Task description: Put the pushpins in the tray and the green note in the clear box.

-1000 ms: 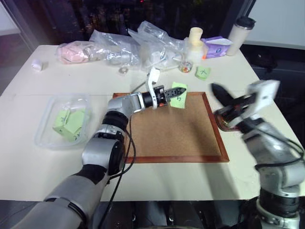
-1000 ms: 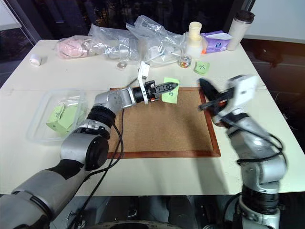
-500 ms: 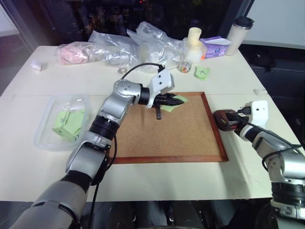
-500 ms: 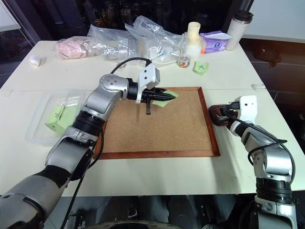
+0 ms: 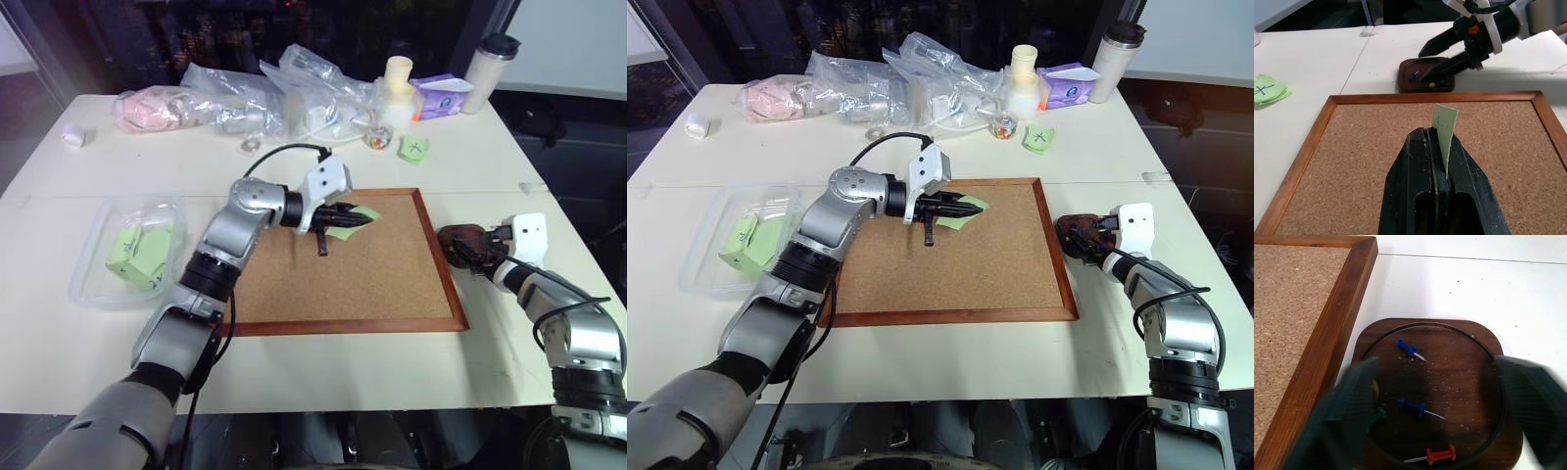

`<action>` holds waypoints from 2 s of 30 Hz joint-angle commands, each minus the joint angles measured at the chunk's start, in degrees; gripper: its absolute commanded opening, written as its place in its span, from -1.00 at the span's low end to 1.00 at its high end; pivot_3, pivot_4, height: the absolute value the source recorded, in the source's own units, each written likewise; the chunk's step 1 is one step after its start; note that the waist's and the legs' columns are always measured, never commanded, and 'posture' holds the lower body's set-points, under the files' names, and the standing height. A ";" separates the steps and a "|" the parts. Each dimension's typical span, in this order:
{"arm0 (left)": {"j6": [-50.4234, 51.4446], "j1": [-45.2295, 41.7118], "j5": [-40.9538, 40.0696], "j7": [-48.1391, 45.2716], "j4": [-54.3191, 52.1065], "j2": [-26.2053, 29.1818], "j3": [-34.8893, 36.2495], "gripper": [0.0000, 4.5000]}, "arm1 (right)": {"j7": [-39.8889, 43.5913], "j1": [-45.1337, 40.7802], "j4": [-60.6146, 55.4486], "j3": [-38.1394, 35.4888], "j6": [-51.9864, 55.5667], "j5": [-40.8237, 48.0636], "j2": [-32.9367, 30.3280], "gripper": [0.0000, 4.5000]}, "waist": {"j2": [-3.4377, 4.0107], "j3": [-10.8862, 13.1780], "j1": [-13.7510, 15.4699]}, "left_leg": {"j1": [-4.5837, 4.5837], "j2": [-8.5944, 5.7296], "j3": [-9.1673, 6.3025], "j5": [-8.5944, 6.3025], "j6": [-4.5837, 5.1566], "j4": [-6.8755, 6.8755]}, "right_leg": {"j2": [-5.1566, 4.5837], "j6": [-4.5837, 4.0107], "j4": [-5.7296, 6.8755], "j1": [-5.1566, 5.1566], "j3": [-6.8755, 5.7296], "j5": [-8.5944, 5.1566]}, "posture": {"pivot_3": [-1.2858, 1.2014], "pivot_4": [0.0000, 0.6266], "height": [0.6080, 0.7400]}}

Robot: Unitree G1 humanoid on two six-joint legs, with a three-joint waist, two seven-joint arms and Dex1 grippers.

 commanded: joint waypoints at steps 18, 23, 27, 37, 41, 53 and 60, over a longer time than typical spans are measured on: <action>12.17 -2.79 0.03 27.65 -7.75 0.83 13.28 -1.00 | 0.42 -4.99 -7.56 -2.22 -7.48 -2.89 -5.00 0.99 | 0.06 0.02 -0.33 | 0.01 0.01 -0.01 0.00 0.00 -0.02 | 0.00 0.01 0.01 0.00 0.01 0.01 | 0.03 -0.52 0.91; 31.98 -0.14 12.99 54.78 -15.95 3.09 20.46 -1.00 | 13.97 -8.59 -25.67 3.85 5.25 16.09 -4.81 0.99 | 0.07 0.02 -0.61 | 0.04 0.03 -0.28 0.02 -0.03 -0.02 | 0.13 0.01 0.06 0.00 0.08 0.01 | 0.03 -0.52 0.91; 48.72 7.37 19.09 66.93 -29.67 0.54 29.63 -1.00 | 21.72 -11.46 -32.47 12.43 12.91 25.21 -4.33 0.99 | 0.06 0.01 -0.30 | -0.02 -0.13 -0.90 0.03 -0.05 -0.02 | 0.16 0.00 0.04 0.01 0.06 0.01 | 0.03 -0.52 0.91; 70.12 14.67 19.24 68.03 -47.43 -2.62 36.99 -1.00 | 32.55 -16.13 -26.18 22.98 11.70 21.87 -3.82 0.99 | -0.24 0.01 1.45 | -0.16 -0.33 -1.35 0.01 -0.03 0.37 | 0.05 0.00 0.02 0.36 -0.14 0.06 | 0.03 -0.52 0.91; 69.74 15.00 18.39 67.49 -48.38 -2.97 38.23 -0.42 | 33.41 -17.20 -24.38 24.01 10.53 20.34 -2.60 1.00 | -0.24 0.01 1.09 | -0.15 -0.28 -1.40 0.01 -0.04 0.35 | 0.12 -0.01 0.05 0.33 -0.14 0.06 | 0.03 -0.52 0.91; 64.48 14.80 12.77 62.77 -52.21 -1.86 41.34 0.98 | 31.70 -14.55 -24.51 21.67 10.66 19.28 -2.33 1.00 | -0.24 0.01 1.18 | -0.15 -0.29 -1.36 0.01 -0.04 0.31 | 0.08 -0.01 0.03 0.31 -0.13 0.06 | 0.03 -0.52 0.91; 53.13 14.59 -7.36 34.58 -50.01 12.51 37.56 0.98 | 24.08 -9.64 -28.44 9.73 16.24 25.91 -2.83 1.00 | -0.25 0.01 1.16 | -0.13 -0.28 -1.31 0.01 -0.06 0.25 | 0.06 -0.02 0.02 0.29 -0.11 0.06 | 0.03 -0.52 0.91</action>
